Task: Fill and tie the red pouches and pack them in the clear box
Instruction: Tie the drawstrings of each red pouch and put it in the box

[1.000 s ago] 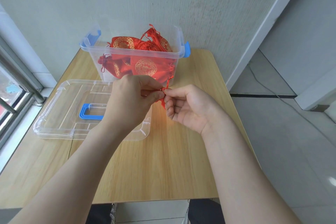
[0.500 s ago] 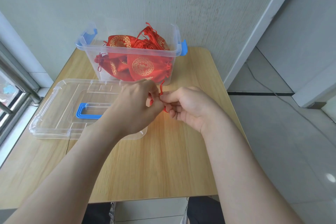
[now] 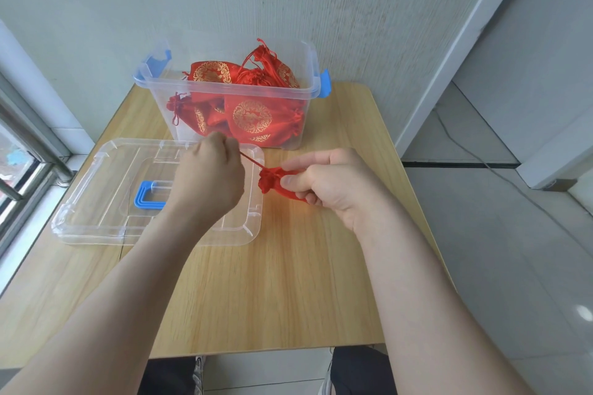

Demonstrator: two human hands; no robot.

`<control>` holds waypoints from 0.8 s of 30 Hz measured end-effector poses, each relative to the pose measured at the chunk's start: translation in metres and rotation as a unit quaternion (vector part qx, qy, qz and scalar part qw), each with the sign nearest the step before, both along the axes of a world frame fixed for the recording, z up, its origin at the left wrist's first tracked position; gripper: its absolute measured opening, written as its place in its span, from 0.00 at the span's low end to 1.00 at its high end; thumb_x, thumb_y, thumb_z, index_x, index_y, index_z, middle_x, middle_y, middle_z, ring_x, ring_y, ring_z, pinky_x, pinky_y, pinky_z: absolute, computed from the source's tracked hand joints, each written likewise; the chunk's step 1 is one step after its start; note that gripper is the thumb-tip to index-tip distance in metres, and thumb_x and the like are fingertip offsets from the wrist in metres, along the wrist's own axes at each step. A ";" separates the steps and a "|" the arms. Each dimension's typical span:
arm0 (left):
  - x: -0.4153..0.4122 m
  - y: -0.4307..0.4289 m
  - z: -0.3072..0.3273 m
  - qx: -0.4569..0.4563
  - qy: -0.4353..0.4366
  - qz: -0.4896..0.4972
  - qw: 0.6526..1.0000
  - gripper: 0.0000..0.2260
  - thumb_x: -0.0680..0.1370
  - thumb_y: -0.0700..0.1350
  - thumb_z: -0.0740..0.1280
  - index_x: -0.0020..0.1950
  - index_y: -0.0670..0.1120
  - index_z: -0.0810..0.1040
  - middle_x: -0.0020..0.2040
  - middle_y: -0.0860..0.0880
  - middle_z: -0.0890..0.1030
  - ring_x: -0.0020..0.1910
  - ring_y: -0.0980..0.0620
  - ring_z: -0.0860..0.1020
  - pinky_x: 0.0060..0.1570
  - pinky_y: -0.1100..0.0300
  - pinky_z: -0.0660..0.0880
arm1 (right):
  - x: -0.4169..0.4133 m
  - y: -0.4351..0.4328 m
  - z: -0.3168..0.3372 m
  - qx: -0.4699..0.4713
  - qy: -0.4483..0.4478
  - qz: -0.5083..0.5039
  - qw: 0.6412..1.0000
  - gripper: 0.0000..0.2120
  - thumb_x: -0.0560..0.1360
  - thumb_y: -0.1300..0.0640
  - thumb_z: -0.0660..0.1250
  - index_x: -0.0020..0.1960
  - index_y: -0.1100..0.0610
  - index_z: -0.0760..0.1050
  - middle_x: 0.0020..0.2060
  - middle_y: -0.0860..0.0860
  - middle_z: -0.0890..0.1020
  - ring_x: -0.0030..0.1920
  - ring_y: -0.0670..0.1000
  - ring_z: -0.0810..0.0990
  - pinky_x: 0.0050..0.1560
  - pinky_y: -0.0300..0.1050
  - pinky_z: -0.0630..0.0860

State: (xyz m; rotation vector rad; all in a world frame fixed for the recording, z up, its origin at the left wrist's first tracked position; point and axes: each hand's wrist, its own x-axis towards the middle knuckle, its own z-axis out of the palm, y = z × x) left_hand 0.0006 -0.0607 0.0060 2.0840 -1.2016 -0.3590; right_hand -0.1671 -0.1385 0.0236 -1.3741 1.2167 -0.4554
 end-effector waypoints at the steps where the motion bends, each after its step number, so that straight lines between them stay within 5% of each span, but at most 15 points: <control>1: 0.001 0.000 0.000 0.003 0.011 0.018 1.000 0.14 0.81 0.45 0.54 0.46 0.35 0.72 0.43 0.38 0.82 0.45 0.34 0.84 0.49 0.36 0.80 | -0.001 0.000 0.000 -0.004 0.009 0.002 1.000 0.10 0.71 0.66 0.80 0.49 0.54 0.88 0.33 0.50 0.86 0.31 0.45 0.80 0.38 0.40 0.77; 5: 0.002 -0.003 -0.003 0.034 0.050 0.040 0.997 0.10 0.82 0.40 0.56 0.46 0.35 0.72 0.43 0.41 0.86 0.47 0.35 0.85 0.51 0.37 0.81 | 0.002 0.003 -0.001 -0.038 0.062 0.019 0.997 0.14 0.71 0.66 0.80 0.52 0.51 0.87 0.37 0.48 0.87 0.31 0.44 0.82 0.36 0.38 0.77; 8: -0.001 -0.004 -0.003 0.033 0.072 0.030 0.996 0.08 0.81 0.37 0.58 0.44 0.37 0.73 0.43 0.42 0.87 0.48 0.36 0.85 0.53 0.38 0.81 | 0.006 0.003 -0.005 -0.072 0.090 0.017 0.993 0.21 0.69 0.64 0.80 0.58 0.46 0.84 0.46 0.50 0.85 0.44 0.49 0.86 0.40 0.40 0.77; 14: -0.014 -0.005 0.005 -0.038 0.177 0.033 0.983 0.19 0.83 0.48 0.53 0.45 0.36 0.76 0.37 0.46 0.87 0.44 0.43 0.87 0.54 0.42 0.83 | 0.010 0.008 -0.001 -0.094 0.109 0.060 0.988 0.28 0.69 0.60 0.76 0.68 0.46 0.80 0.55 0.49 0.83 0.53 0.49 0.83 0.41 0.40 0.75; 19: -0.017 -0.004 0.009 -0.095 0.261 -0.001 0.961 0.18 0.88 0.51 0.60 0.51 0.38 0.80 0.43 0.47 0.88 0.45 0.51 0.88 0.56 0.45 0.84 | 0.013 0.010 -0.005 -0.122 0.144 0.110 0.976 0.07 0.71 0.54 0.72 0.45 0.48 0.89 0.42 0.46 0.88 0.46 0.50 0.86 0.44 0.44 0.82; 24: -0.012 0.004 0.008 -0.055 0.140 -0.036 0.988 0.16 0.77 0.61 0.76 0.49 0.49 0.82 0.46 0.55 0.87 0.49 0.59 0.84 0.51 0.54 0.80 | 0.008 0.008 -0.003 -0.165 0.108 0.040 0.980 0.13 0.72 0.53 0.73 0.29 0.50 0.84 0.28 0.49 0.85 0.38 0.53 0.87 0.43 0.51 0.86</control>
